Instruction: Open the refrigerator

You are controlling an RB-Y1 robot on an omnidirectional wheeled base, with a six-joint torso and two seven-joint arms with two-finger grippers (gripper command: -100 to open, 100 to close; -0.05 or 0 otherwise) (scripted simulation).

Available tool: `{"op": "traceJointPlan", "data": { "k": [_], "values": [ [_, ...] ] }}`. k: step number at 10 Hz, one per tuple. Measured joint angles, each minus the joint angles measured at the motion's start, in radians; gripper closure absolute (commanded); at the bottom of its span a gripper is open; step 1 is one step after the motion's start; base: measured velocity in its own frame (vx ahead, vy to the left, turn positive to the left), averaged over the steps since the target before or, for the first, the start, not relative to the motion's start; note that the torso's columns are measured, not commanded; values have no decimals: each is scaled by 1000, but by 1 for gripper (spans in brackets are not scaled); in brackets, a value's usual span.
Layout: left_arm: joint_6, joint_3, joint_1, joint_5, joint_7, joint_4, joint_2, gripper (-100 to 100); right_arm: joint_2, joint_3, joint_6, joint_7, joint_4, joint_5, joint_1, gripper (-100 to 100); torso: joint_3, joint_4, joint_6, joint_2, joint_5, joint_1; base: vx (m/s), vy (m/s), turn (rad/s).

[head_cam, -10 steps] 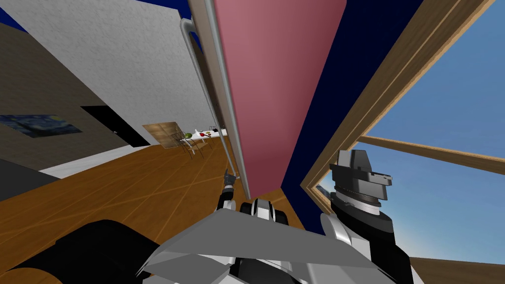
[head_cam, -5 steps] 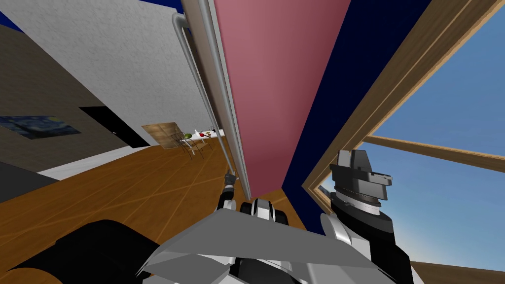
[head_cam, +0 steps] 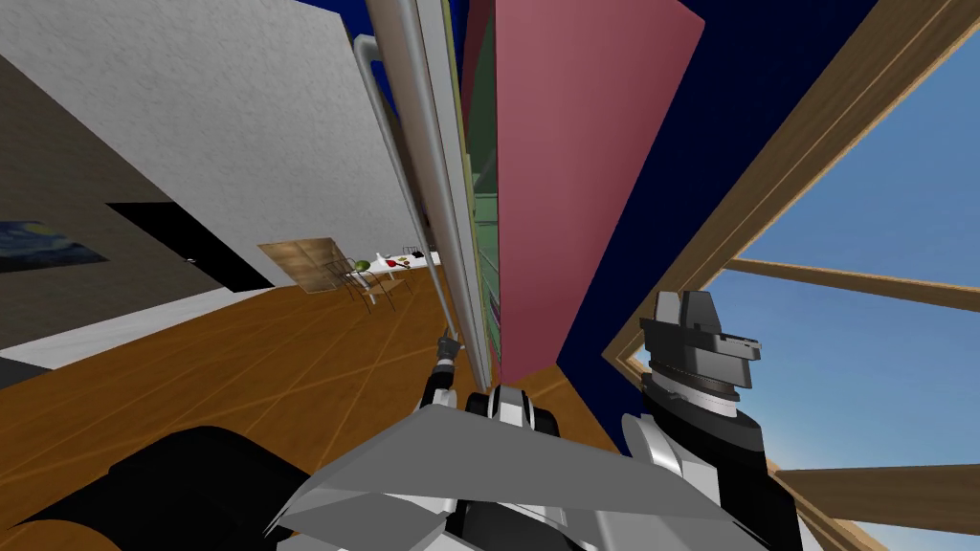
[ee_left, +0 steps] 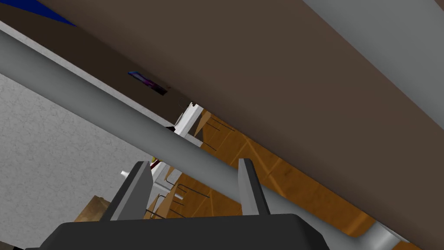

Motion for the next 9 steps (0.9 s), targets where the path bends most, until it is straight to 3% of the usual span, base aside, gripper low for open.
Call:
{"op": "traceJointPlan", "data": {
  "k": [7,9],
  "values": [
    [19,-76,-2,-14,60,-17,75,100,0,0,0,0,0,0,0,0,2,3,-1,5,-1,2,-60,295,-109],
    [23,-92,-8,-20,69,-22,88,100,0,0,0,0,0,0,0,0,4,1,-3,9,-1,-4,-53,196,-74]
  ]
}}
